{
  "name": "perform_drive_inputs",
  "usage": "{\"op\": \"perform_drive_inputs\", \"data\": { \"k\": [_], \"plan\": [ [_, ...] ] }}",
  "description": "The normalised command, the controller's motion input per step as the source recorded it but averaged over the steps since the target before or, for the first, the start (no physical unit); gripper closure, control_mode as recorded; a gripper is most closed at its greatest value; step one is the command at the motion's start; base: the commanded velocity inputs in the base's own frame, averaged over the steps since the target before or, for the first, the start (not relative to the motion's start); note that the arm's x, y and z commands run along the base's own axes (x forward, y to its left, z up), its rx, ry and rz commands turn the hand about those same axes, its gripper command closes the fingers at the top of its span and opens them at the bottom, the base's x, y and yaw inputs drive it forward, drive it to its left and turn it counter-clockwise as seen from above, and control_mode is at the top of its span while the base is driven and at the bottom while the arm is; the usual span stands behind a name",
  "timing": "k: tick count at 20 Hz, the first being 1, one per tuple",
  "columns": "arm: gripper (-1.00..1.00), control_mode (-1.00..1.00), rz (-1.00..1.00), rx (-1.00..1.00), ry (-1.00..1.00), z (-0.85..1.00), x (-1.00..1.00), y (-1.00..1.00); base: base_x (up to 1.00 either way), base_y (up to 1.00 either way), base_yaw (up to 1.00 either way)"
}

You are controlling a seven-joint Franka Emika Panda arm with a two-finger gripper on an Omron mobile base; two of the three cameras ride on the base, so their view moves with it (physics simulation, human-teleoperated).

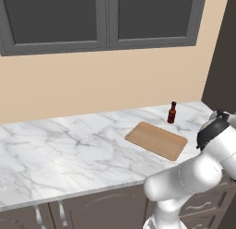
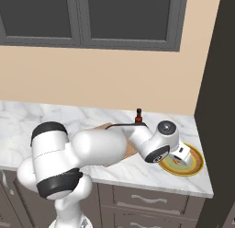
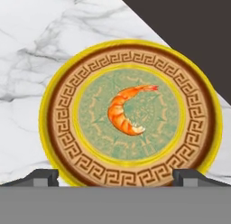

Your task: Pick the shrimp from the plate and place it on the cutting board. Then pick the condiment bottle from the cabinet and place it next to the cutting board.

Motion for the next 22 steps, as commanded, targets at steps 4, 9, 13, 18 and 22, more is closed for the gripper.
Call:
{"op": "perform_drive_inputs", "data": {
  "k": [4, 9, 13, 18, 22],
  "plan": [
    [-1.00, -1.00, 0.00, 0.00, 0.00, -0.07, 0.04, -0.08, 0.00, 0.00, 0.00],
    [-1.00, -1.00, 0.00, 0.00, 0.00, -0.05, 0.04, -0.09, 0.00, 0.00, 0.00],
    [-1.00, -1.00, 0.00, 0.00, 0.00, -0.04, 0.08, -0.08, 0.00, 0.00, 0.00],
    [-1.00, -1.00, 0.00, 0.00, 0.00, -0.05, 0.10, -0.07, 0.00, 0.00, 0.00],
    [-1.00, -1.00, 0.00, 0.00, 0.00, -0.06, 0.09, -0.06, 0.00, 0.00, 0.00]
  ]
}}
